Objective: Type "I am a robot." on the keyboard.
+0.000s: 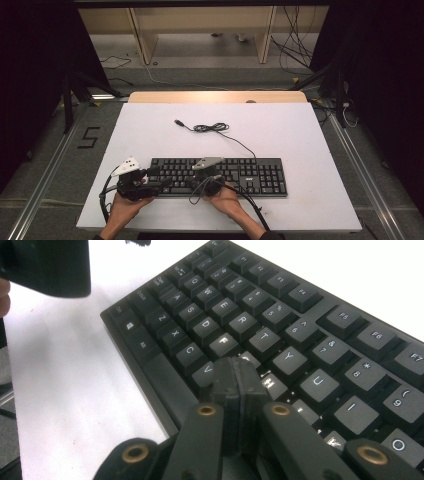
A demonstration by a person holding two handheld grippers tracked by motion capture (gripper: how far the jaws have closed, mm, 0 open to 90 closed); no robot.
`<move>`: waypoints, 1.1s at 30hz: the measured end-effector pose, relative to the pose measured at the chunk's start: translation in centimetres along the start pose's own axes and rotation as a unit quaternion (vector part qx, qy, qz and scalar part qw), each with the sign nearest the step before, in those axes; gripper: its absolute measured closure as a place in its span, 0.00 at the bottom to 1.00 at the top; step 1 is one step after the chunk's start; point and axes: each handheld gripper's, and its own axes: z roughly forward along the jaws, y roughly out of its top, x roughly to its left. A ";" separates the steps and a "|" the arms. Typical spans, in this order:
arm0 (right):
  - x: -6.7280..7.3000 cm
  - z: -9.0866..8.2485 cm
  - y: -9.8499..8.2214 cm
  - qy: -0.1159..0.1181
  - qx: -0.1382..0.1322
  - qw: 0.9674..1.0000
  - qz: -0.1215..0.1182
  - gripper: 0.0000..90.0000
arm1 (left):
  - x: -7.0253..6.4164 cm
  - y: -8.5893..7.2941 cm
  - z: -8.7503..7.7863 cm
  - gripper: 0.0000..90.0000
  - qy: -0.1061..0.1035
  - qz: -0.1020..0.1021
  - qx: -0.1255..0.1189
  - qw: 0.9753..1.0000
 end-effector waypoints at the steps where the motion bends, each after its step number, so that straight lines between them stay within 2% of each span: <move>1: 0.0 0.0 0.0 0.000 0.002 1.000 0.001 1.00 | 0.0 0.0 0.0 0.32 0.000 0.000 0.000 1.000; 10: 0.3 0.3 -0.4 -0.003 0.005 1.000 -0.003 1.00 | 0.0 0.0 0.0 0.32 0.001 0.000 -0.002 1.000; 16: 0.2 0.1 -0.3 -0.001 0.003 1.000 0.004 1.00 | 0.0 0.0 -0.1 0.32 0.002 0.000 -0.003 1.000; 19: -0.2 -0.5 0.0 0.007 -0.015 1.000 0.015 0.93 | 0.1 0.0 -0.1 0.32 0.002 0.000 -0.003 1.000; 23: -1.1 -2.1 0.5 -0.001 -0.052 0.998 0.023 0.81 | 0.1 0.0 -0.1 0.32 0.003 0.000 -0.004 1.000; 26: -1.9 -3.1 0.7 -0.009 -0.063 0.997 0.033 0.66 | 0.2 0.0 -0.1 0.32 0.003 0.001 -0.005 1.000; 33: -3.2 -4.7 0.6 -0.020 -0.070 0.996 0.045 0.54 | 0.1 0.0 -0.1 0.32 0.004 0.001 -0.005 1.000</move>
